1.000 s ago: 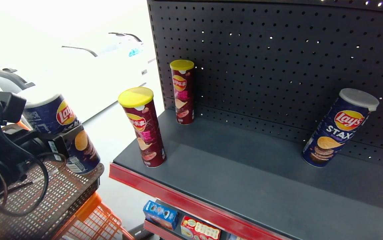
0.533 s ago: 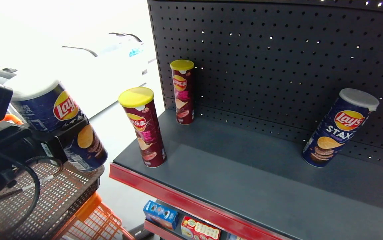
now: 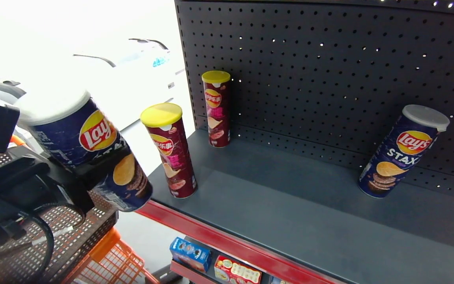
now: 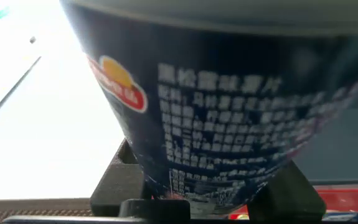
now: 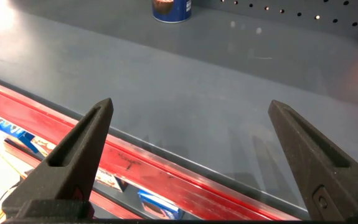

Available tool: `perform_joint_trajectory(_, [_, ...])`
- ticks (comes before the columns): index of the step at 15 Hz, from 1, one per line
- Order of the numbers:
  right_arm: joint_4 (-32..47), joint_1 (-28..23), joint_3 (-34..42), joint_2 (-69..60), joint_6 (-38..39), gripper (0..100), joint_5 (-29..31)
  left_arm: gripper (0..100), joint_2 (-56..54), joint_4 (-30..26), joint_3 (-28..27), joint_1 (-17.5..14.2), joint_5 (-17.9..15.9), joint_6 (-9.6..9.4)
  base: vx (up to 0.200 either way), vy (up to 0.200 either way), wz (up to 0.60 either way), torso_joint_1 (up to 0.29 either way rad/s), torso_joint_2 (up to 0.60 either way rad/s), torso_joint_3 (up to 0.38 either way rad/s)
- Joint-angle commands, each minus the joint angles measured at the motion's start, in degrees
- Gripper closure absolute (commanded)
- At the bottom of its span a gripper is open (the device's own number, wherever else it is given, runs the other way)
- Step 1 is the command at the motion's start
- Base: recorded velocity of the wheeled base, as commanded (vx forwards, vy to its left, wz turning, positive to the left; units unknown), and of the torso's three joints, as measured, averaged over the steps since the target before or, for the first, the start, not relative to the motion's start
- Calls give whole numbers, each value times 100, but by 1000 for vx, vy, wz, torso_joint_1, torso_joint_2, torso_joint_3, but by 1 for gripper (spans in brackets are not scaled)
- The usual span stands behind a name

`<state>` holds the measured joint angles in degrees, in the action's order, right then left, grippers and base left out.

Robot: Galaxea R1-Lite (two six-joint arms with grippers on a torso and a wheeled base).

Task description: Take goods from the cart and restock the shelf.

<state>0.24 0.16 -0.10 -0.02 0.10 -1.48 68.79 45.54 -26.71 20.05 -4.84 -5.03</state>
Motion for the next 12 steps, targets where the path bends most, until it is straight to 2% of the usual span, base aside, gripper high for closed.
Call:
perform_joint_trajectory(1, [2, 2, 1, 2, -1, 0, -2, 100, -41, -10, -10, 429, -8, 38, 0, 0, 0, 0, 0, 0])
perform_joint_trajectory(4, [-7, 2, 1, 2, -1, 0, -2, 100, -41, -2, 17, 728, -17, 29, 0, 0, 0, 0, 0, 0])
perform_joint_trajectory(5, [2, 2, 1, 2, -1, 0, -2, 100, -41, -10, 61, 965, -17, 38, 0, 0, 0, 0, 0, 0])
perform_joint_trajectory(8, [2, 2, 1, 2, -1, 0, -2, 100, 20, -10, 25, 1361, -26, 38, 0, 0, 0, 0, 0, 0])
perform_joint_trajectory(12, [2, 2, 1, 2, -1, 0, -2, 100, 249, -10, -71, 1440, -281, 90, 0, 0, 0, 0, 0, 0])
